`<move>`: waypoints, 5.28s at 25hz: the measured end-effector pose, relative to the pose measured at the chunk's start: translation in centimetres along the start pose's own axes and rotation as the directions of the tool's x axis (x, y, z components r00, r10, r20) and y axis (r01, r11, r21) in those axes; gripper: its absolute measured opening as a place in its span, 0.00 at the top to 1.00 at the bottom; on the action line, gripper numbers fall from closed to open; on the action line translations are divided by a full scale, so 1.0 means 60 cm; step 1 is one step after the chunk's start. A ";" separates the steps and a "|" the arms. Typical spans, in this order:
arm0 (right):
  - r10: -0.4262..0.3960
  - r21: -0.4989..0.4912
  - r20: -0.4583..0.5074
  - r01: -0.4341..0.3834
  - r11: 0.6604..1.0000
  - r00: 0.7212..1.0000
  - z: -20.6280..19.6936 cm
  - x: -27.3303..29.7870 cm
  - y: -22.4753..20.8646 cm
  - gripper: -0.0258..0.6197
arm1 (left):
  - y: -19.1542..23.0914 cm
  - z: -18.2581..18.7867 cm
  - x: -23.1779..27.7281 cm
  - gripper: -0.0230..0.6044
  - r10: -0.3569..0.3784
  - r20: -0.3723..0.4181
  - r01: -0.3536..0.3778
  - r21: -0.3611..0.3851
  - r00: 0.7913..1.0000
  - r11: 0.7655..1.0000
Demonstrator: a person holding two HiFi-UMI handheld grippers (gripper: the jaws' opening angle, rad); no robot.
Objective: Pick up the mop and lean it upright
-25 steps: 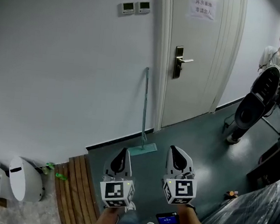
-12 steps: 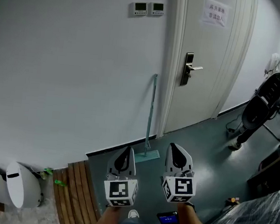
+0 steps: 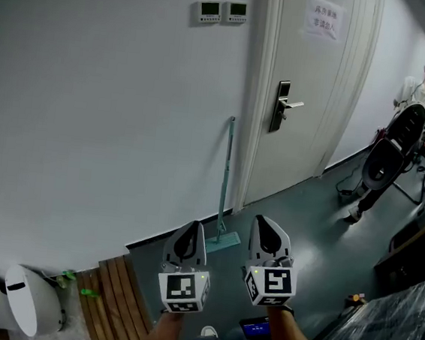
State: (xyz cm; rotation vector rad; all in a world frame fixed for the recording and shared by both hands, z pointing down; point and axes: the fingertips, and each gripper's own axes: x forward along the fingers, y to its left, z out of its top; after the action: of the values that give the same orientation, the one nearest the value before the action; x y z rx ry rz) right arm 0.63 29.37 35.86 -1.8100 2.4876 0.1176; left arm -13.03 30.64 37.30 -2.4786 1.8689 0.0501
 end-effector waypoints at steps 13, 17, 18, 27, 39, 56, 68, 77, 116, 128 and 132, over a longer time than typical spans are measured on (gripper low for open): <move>-0.011 0.011 0.001 0.011 1.000 1.000 -0.039 0.113 -0.045 0.93 | 0.019 -0.030 0.128 0.94 -0.028 -0.011 0.028 0.007 1.000 1.000; -0.019 0.019 -0.002 0.019 1.000 1.000 -0.045 0.166 -0.098 0.93 | 0.004 -0.027 0.201 0.94 -0.042 -0.015 0.042 0.019 0.999 0.999; -0.020 0.023 -0.003 0.021 1.000 1.000 -0.045 0.181 -0.112 0.93 | 0.002 -0.026 0.222 0.94 -0.041 -0.016 0.041 0.019 0.999 0.999; -0.014 0.038 -0.001 0.014 0.999 1.000 -0.056 0.313 -0.254 0.93 | -0.030 -0.020 0.407 0.94 -0.014 -0.020 0.015 0.021 1.000 1.000; 0.039 0.066 0.011 -0.040 0.997 0.999 -0.077 0.449 -0.381 0.93 | -0.062 -0.029 0.580 0.94 0.050 -0.019 -0.049 0.044 0.999 0.998; 0.015 0.040 -0.008 -0.015 0.999 1.000 -0.118 0.637 -0.379 0.93 | 0.046 -0.065 0.745 0.94 0.008 -0.015 -0.008 0.026 1.000 1.000; -0.055 0.020 0.002 0.055 0.998 0.998 -0.105 0.810 -0.334 0.93 | 0.181 -0.045 0.881 0.94 -0.071 0.002 0.070 0.029 0.998 0.997; -0.079 0.040 -0.011 0.080 0.996 0.997 -0.129 0.842 -0.355 0.93 | 0.192 -0.061 0.922 0.94 -0.083 -0.013 0.083 0.029 0.996 0.996; 0.116 0.119 -0.173 -0.096 0.988 0.978 -0.281 0.934 -0.293 0.73 | 0.209 -0.084 0.890 0.94 0.016 -0.033 -0.015 0.029 0.999 0.999; 0.141 0.156 -0.300 -0.097 0.983 0.943 -0.375 0.988 -0.275 0.67 | 0.229 -0.085 0.870 0.94 0.054 -0.042 -0.052 0.048 0.998 0.997; 0.139 0.154 -0.302 -0.096 0.983 0.943 -0.384 1.000 -0.270 0.67 | 0.233 -0.083 0.866 0.94 0.064 -0.040 -0.062 0.050 0.997 0.997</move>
State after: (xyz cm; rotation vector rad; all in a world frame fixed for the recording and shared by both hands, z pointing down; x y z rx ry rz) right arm -2.56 -34.67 52.67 -1.7405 2.7315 -0.3549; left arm -12.17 -23.36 39.67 -2.4071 1.9394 -0.0447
